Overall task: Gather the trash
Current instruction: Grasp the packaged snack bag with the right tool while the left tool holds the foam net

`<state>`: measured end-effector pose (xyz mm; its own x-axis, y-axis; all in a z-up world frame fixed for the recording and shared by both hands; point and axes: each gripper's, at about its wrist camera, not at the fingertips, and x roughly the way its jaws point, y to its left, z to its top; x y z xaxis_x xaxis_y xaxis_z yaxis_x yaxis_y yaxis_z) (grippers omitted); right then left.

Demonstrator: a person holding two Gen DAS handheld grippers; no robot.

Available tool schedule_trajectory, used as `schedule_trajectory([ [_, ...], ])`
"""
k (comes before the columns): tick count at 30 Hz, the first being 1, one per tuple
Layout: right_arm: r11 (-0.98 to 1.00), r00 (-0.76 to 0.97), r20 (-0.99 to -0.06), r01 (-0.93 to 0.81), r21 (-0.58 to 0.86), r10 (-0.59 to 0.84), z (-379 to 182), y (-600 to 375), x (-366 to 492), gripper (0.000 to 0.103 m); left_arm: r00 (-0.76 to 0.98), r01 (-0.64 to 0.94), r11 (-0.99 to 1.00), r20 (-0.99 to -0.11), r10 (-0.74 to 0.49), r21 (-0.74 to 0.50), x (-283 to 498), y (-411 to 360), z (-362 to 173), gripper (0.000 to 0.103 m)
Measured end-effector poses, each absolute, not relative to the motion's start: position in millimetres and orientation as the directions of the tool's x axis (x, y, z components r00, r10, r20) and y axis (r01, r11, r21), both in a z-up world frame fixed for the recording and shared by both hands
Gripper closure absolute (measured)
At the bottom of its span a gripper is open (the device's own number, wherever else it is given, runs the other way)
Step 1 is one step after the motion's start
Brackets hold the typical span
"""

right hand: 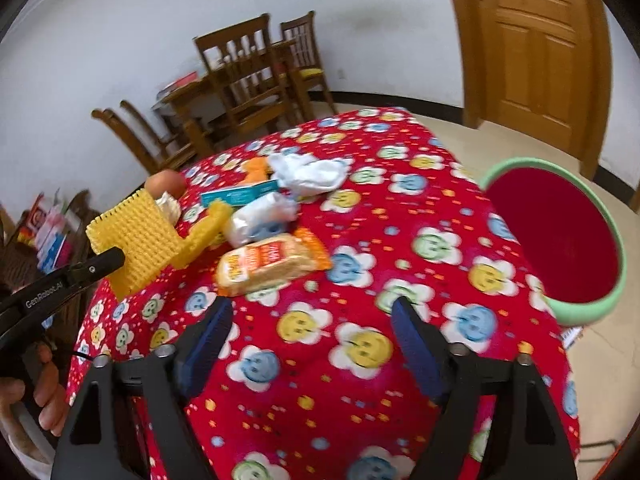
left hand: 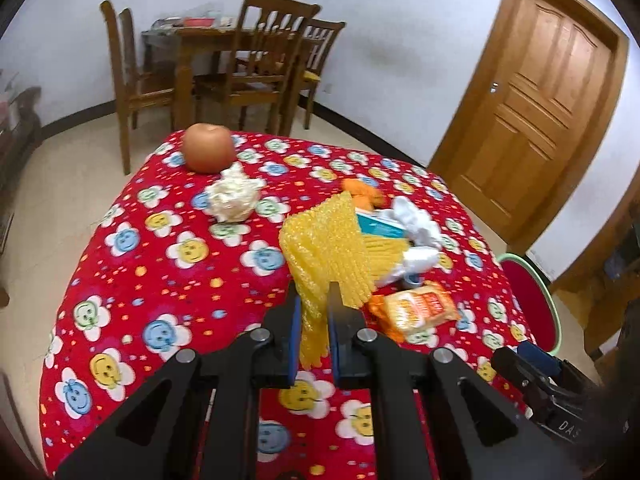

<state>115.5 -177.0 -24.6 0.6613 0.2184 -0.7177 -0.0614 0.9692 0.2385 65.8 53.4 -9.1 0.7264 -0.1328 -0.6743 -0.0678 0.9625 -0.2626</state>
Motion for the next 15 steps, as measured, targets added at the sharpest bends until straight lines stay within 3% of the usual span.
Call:
schedule_trajectory([
  [9,0.969,0.602,-0.76,-0.132,0.209,0.246,-45.6,-139.5,150.5,0.018,0.726,-0.115,0.95,-0.678,-0.119,-0.291,64.3,76.3,-17.0,0.093],
  [10,0.97,0.592,-0.769,-0.141,0.199,0.244,-49.2,-135.7,154.9,0.014,0.726,-0.12,0.949,-0.678,-0.117,-0.291,64.4,78.2,-18.0,0.093],
  [11,0.971,0.586,-0.774,-0.144,0.19,0.238,-51.7,-133.1,158.0,0.003,0.725,-0.123,0.949,-0.679,-0.114,-0.292,65.0,78.4,-19.0,0.093],
  [15,0.97,0.547,-0.802,-0.154,0.187,0.241,-61.4,-124.9,170.3,0.0,0.719,-0.134,0.945,-0.685,-0.114,-0.297,67.6,82.0,-23.7,0.093],
])
